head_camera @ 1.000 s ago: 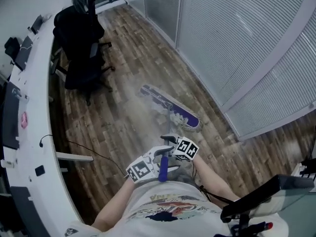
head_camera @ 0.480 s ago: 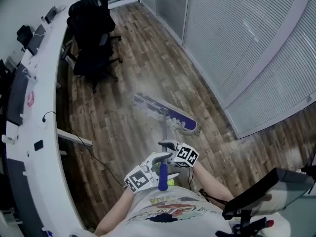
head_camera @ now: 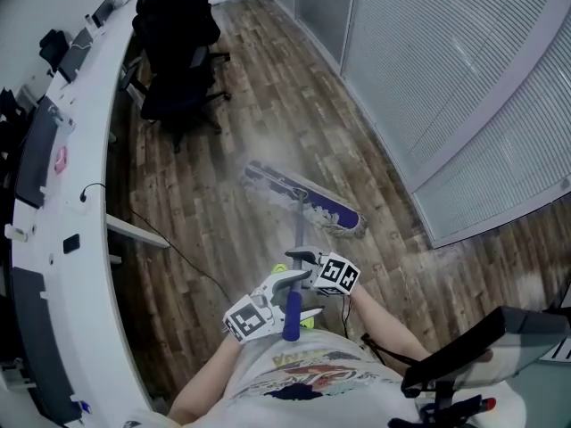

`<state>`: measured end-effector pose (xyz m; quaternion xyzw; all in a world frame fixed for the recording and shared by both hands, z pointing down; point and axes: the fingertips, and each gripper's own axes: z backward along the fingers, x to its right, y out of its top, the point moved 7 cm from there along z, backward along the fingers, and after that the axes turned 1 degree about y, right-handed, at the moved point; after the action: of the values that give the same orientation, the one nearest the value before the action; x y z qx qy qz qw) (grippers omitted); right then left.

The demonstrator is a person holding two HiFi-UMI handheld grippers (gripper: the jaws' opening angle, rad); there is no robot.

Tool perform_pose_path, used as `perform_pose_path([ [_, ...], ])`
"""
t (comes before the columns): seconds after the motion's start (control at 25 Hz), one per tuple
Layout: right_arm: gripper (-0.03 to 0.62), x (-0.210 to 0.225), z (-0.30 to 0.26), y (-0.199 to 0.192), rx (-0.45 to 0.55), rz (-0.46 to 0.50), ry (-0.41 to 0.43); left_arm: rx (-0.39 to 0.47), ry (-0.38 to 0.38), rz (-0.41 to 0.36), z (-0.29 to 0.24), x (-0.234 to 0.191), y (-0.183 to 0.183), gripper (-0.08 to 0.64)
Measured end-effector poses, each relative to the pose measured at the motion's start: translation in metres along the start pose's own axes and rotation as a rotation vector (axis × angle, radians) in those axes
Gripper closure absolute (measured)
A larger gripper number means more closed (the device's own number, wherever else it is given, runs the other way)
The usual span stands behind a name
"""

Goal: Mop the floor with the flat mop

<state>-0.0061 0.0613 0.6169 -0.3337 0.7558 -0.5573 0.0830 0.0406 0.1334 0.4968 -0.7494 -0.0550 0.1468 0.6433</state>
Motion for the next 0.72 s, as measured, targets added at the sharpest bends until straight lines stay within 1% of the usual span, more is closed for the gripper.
perform_pose_path([
  [0.12, 0.311, 0.021, -0.005, 0.008, 0.003, 0.002, -0.001, 0.015, -0.001, 0.01, 0.001, -0.024, 0.005, 0.253],
  [0.32, 0.311, 0.067, -0.022, 0.023, -0.036, 0.002, -0.011, -0.003, -0.031, -0.001, 0.003, -0.075, 0.006, 0.25],
  [0.44, 0.311, 0.101, -0.036, 0.035, -0.051, -0.011, -0.033, -0.009, -0.045, -0.004, 0.007, -0.114, 0.009, 0.25],
  [0.6, 0.311, 0.147, -0.052, 0.055, -0.045, -0.025, -0.059, 0.018, -0.062, -0.009, 0.014, -0.167, 0.017, 0.25],
  [0.72, 0.311, 0.179, -0.06, 0.068, -0.013, -0.037, -0.091, 0.028, -0.056, -0.006, 0.016, -0.205, 0.024, 0.25],
])
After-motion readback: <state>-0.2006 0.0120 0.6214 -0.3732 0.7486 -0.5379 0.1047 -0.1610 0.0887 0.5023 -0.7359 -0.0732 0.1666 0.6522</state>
